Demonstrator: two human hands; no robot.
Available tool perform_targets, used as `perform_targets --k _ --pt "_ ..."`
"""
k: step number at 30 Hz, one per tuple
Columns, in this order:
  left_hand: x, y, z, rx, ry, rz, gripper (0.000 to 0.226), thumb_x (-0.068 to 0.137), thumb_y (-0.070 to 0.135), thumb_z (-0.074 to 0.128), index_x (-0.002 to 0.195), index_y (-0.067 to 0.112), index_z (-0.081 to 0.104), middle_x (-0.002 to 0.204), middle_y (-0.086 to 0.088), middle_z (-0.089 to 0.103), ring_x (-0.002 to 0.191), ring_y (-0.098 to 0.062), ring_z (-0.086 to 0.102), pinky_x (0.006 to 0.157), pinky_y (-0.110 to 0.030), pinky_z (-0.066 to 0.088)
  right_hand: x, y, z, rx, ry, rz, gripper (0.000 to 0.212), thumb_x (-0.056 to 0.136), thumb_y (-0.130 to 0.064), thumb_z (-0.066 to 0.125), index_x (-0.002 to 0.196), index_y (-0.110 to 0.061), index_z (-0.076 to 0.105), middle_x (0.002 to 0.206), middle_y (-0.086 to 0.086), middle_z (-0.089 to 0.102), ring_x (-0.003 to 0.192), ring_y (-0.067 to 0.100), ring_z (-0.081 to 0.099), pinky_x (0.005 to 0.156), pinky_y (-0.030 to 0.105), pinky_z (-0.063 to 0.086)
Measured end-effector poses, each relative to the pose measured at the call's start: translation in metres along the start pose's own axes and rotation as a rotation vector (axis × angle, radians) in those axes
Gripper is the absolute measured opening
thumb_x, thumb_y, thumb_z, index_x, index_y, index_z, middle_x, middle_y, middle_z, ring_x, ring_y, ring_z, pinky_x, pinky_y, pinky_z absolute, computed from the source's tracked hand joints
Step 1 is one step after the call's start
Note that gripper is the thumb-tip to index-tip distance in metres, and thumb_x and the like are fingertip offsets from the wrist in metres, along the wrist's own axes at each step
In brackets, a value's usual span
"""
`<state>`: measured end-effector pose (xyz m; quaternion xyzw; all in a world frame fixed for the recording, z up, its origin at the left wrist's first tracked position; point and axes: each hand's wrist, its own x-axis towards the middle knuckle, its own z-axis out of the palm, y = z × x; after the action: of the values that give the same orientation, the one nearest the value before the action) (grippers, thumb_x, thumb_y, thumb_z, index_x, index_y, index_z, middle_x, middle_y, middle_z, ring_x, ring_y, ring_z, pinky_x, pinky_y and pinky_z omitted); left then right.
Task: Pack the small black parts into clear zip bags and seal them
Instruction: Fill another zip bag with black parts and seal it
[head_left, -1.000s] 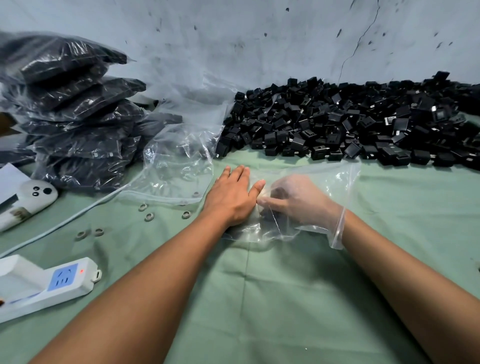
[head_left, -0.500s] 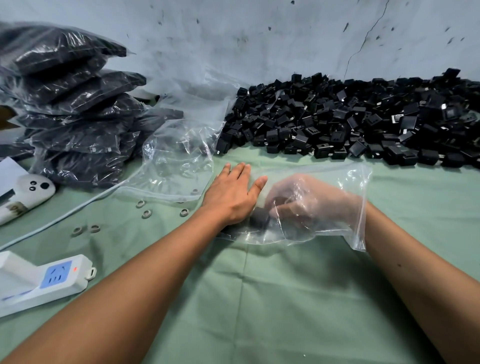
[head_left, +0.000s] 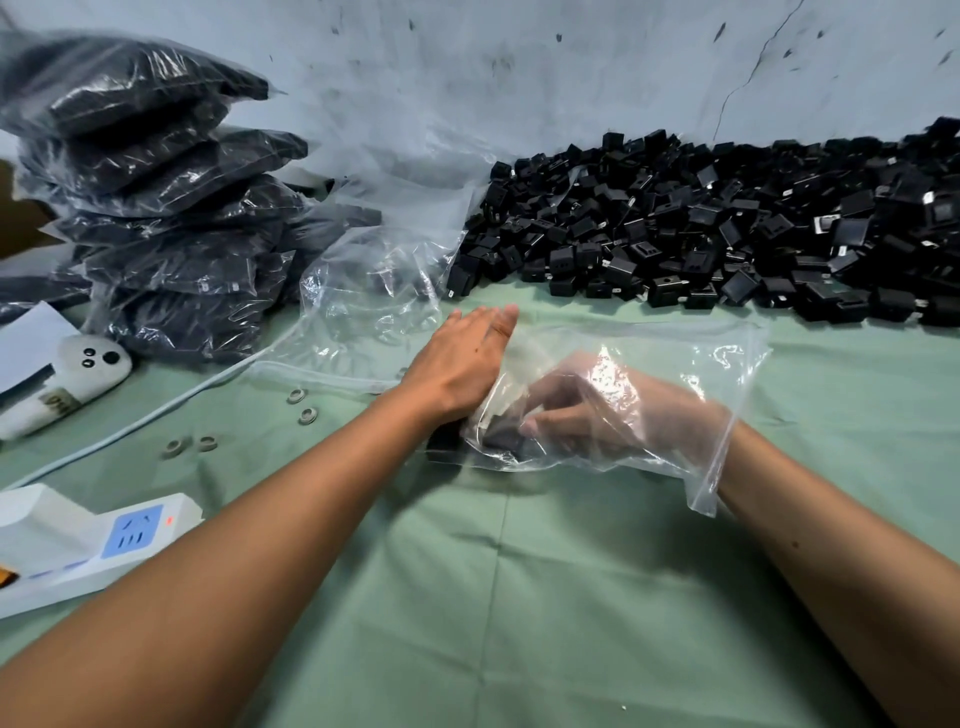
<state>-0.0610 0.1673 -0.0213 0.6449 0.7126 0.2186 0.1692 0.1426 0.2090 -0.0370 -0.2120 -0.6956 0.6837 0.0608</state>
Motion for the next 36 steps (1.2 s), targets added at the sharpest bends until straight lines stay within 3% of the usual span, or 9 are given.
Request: perform_targets --k 7,10,13,16,21,26,29,32,36 --pt "-0.007 -0.022 -0.001 -0.047 -0.012 0.028 0.091 0.092 0.074 0.003 0.160 0.021 0.032 0.169 0.002 0.024 0.157 -0.012 0.010 0.127 -0.035 0.007 0.009 0.008 -0.006 0.029 -0.092 -0.006 0.059 0.071 -0.052 0.091 0.109 -0.008 0.076 0.076 0.004 0.070 0.055 0.010 0.061 0.038 0.017 0.040" --pt "-0.008 -0.026 0.002 -0.004 -0.016 0.059 0.085 0.097 0.073 0.004 0.161 0.024 0.031 0.170 0.008 0.021 0.157 -0.009 0.007 0.129 -0.042 0.009 0.007 0.009 -0.008 0.024 -0.087 -0.033 0.046 0.081 -0.044 0.084 0.110 -0.010 0.076 0.073 0.004 0.069 0.052 0.010 0.057 0.041 0.024 0.040" --pt "-0.010 -0.028 0.005 0.050 -0.021 0.103 0.074 0.102 0.067 0.009 0.160 0.027 0.031 0.170 0.009 0.019 0.157 -0.010 0.006 0.129 -0.044 0.010 0.005 0.005 -0.004 -0.062 -0.049 -0.086 0.014 0.096 -0.028 0.071 0.104 -0.018 0.077 0.067 -0.001 0.067 0.045 0.006 0.053 0.037 0.017 0.040" --pt "-0.011 -0.028 0.005 0.069 -0.013 0.108 0.074 0.101 0.067 0.009 0.160 0.028 0.031 0.170 0.010 0.019 0.158 -0.009 0.006 0.129 -0.046 0.012 0.006 0.000 -0.001 -0.265 -0.012 -0.136 0.014 0.101 -0.025 0.067 0.093 -0.023 0.079 0.061 -0.004 0.064 0.042 0.004 0.049 0.037 0.015 0.038" --pt "-0.012 -0.021 0.004 0.153 -0.016 0.120 0.072 0.103 0.064 0.011 0.161 0.026 0.030 0.170 0.007 0.018 0.158 -0.012 0.006 0.129 -0.044 0.011 0.005 -0.001 -0.001 -0.224 -0.044 -0.111 0.022 0.096 -0.023 0.074 0.115 -0.012 0.076 0.090 0.001 0.080 0.060 0.003 0.069 0.049 0.013 0.051" --pt "-0.013 -0.017 0.004 0.243 -0.009 0.157 0.065 0.107 0.057 0.018 0.161 0.022 0.031 0.170 0.003 0.020 0.158 -0.015 0.007 0.129 -0.039 0.009 0.011 0.013 -0.002 -0.085 -0.012 -0.136 0.026 0.097 -0.019 0.072 0.123 -0.015 0.072 0.108 0.015 0.077 0.090 0.030 0.077 0.070 0.045 0.060" --pt "-0.013 -0.015 0.005 0.301 -0.002 0.163 0.067 0.106 0.059 0.016 0.160 0.023 0.031 0.170 0.002 0.020 0.158 -0.016 0.008 0.129 -0.040 0.010 0.010 0.023 -0.003 -0.078 0.020 -0.137 0.023 0.102 -0.021 0.066 0.124 -0.016 0.072 0.110 0.015 0.076 0.089 0.035 0.076 0.063 0.042 0.063" --pt "-0.015 -0.014 0.003 0.307 -0.017 0.146 0.069 0.105 0.061 0.014 0.161 0.025 0.030 0.170 0.003 0.020 0.159 -0.017 0.007 0.129 -0.041 0.010 0.013 0.025 0.000 -0.234 0.092 -0.126 0.028 0.087 -0.040 0.083 0.114 -0.032 0.076 0.103 0.009 0.078 0.089 0.057 0.069 0.065 0.073 0.055" --pt "-0.018 -0.007 0.000 0.304 -0.044 0.117 0.090 0.091 0.073 0.001 0.162 0.023 0.026 0.171 0.003 0.016 0.159 -0.016 0.002 0.130 -0.040 0.008 0.030 0.025 0.007 -0.393 0.254 -0.071 0.027 0.080 -0.025 0.087 0.084 -0.050 0.077 0.091 -0.015 0.072 0.106 0.035 0.069 0.099 0.059 0.053"
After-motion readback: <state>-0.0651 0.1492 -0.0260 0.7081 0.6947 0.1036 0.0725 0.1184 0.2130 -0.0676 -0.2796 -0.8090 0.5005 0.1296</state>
